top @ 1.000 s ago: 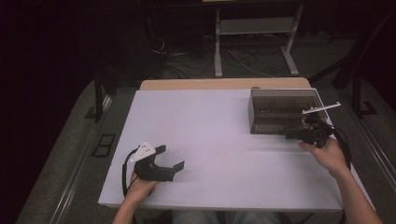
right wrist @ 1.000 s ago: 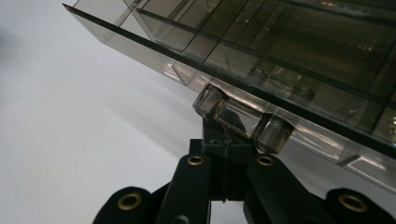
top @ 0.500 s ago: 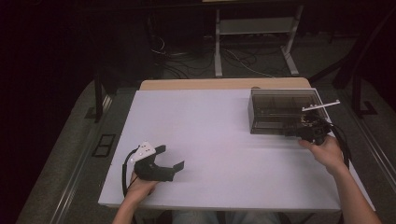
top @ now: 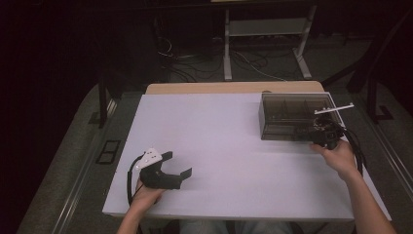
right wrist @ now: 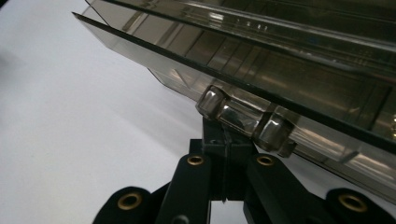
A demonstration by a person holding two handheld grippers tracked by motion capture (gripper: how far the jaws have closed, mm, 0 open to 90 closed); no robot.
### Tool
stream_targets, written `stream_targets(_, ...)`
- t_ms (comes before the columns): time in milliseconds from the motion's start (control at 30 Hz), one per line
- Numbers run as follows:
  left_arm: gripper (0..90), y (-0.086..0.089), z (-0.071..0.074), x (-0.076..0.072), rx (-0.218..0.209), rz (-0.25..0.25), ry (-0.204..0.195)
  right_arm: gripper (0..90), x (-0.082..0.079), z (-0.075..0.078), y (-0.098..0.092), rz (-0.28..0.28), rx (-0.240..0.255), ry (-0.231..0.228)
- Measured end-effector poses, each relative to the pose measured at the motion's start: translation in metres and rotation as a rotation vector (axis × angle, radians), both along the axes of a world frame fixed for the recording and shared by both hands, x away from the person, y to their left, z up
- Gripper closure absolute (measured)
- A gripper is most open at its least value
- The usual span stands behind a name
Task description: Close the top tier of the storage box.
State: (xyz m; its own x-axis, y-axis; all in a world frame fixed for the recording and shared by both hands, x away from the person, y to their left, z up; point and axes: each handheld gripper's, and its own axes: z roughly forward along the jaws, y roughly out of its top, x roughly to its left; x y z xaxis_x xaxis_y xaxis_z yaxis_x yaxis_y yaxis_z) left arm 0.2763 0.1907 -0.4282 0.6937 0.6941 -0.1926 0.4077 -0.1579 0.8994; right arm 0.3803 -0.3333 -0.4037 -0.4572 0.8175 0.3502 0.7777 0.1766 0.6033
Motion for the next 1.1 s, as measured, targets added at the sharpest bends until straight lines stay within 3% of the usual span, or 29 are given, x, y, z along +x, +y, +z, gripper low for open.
stream_targets(433,0.0,0.001,0.000,0.000,0.002,0.000,-0.001,88.9,0.007,0.000,-0.002,-0.023,0.008,-0.004)
stream_targets(700,0.0,0.002,0.001,0.000,-0.002,0.029,-0.005,88.9,0.010,-0.001,-0.007,-0.057,0.060,-0.003)
stream_targets(1100,0.0,0.001,0.001,0.000,-0.004,0.020,-0.004,84.8,-0.001,0.003,-0.009,-0.037,0.098,-0.026)
